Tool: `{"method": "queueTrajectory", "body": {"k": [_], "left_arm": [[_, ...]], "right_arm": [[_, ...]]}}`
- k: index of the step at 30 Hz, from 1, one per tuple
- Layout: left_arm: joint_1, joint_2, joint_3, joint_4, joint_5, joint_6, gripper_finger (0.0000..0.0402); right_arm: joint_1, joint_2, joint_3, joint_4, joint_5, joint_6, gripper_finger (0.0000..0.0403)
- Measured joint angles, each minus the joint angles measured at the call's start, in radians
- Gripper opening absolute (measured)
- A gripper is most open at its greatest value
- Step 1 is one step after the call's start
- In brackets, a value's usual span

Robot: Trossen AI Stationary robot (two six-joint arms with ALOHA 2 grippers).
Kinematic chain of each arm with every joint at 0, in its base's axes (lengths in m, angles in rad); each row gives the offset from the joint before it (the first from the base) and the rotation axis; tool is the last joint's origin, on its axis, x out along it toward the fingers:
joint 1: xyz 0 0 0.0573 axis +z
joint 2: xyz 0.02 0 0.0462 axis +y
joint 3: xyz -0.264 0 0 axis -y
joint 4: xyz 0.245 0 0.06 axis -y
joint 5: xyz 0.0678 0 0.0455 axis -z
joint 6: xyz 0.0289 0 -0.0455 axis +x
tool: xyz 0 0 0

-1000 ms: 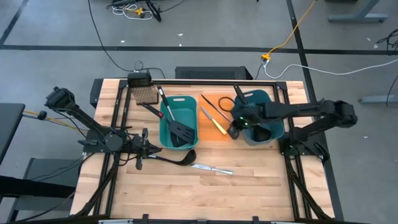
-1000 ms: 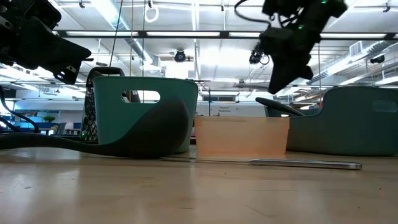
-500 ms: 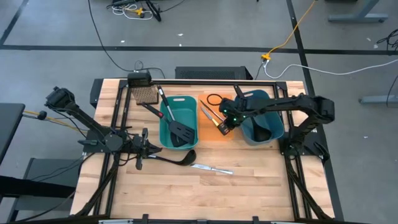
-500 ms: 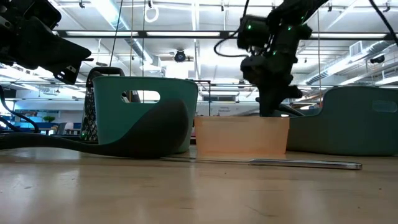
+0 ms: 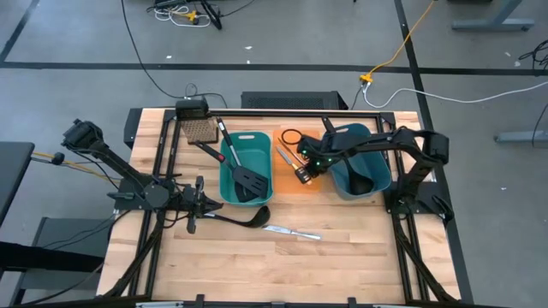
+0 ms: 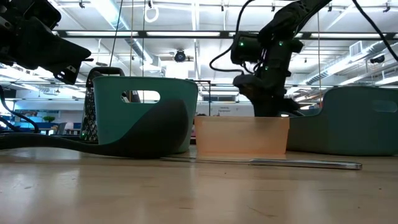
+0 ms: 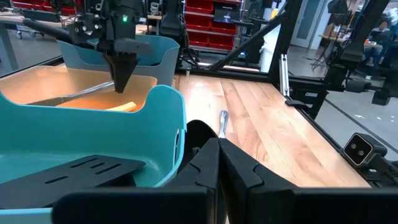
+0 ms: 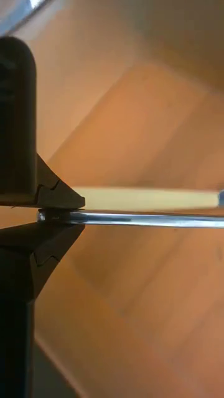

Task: Pick & Place Kitchen Items
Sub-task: Put the silver knife into the orange bin

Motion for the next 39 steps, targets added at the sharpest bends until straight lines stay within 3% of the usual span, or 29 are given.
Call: {"method": "queueTrajectory", "body": {"k": [12,33,39], "left_arm": [[0.000,0.000,0.000,0.000,0.003,0.000,0.0016],[0.000,0.000,0.000,-0.003,0.004,0.000,0.0016],[0.000,0.000,0.000,-0.008,0.004,0.000,0.0016]], "right_arm": [[0.000,0.103,0.002,0.029,-0.001,-0.002,0.0032],[0.000,0.109,0.000,0.076,0.023,-0.061,0.0033],[0.000,0.110,0.000,0.079,0.027,-0.077,0.0071]]}}
